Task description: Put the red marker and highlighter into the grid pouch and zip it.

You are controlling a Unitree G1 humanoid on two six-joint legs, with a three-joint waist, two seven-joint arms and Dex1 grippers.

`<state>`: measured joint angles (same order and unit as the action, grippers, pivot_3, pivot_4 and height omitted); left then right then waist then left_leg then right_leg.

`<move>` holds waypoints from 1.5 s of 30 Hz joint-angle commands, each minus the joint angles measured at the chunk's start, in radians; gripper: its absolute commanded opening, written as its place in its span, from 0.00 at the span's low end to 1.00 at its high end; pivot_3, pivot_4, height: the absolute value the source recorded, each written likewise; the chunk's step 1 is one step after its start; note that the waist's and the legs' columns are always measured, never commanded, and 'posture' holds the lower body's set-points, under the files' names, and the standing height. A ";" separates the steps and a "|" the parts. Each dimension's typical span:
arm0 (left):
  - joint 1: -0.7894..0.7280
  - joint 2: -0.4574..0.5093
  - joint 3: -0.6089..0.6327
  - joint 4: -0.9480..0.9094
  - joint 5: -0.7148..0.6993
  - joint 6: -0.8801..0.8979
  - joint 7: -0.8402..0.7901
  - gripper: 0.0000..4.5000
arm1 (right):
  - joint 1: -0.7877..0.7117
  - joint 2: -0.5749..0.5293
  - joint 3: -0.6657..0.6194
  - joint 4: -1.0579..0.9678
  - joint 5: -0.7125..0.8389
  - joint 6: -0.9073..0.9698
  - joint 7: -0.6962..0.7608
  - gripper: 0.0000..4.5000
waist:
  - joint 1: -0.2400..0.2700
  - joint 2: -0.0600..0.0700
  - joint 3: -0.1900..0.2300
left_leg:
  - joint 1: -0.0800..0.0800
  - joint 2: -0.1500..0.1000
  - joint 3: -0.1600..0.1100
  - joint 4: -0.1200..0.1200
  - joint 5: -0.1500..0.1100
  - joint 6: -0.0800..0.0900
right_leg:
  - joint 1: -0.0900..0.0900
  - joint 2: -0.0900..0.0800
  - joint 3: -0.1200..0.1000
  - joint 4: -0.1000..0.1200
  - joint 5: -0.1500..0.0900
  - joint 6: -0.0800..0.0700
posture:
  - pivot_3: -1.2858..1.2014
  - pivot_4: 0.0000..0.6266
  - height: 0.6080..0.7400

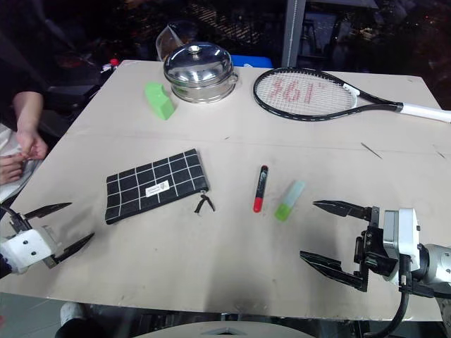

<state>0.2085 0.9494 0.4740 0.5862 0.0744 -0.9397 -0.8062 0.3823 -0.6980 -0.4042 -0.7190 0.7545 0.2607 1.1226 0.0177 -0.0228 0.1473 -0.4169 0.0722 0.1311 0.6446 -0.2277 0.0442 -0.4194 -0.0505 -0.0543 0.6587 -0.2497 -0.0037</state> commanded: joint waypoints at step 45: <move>-0.479 -0.231 -0.544 -0.769 -0.427 1.315 -0.066 0.02 | -0.707 0.400 0.442 0.209 -0.041 0.797 -0.944 1.00 | -0.029 0.004 -0.009 | -0.010 0.002 0.000 0.009 0.005 0.008 | 0.007 0.000 -0.021 0.006 -0.003 0.013 | 0.52 0.24 1.00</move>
<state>-0.2482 0.7239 -0.0625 -0.1186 -0.3459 0.3374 -0.8880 -0.2920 -0.3183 0.0608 -0.5105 0.7138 1.0695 0.1993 -0.0109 -0.0185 0.1387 -0.4267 0.0739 0.1310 0.6537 -0.2224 0.0525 -0.4123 -0.0506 -0.0748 0.6644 -0.2525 0.0092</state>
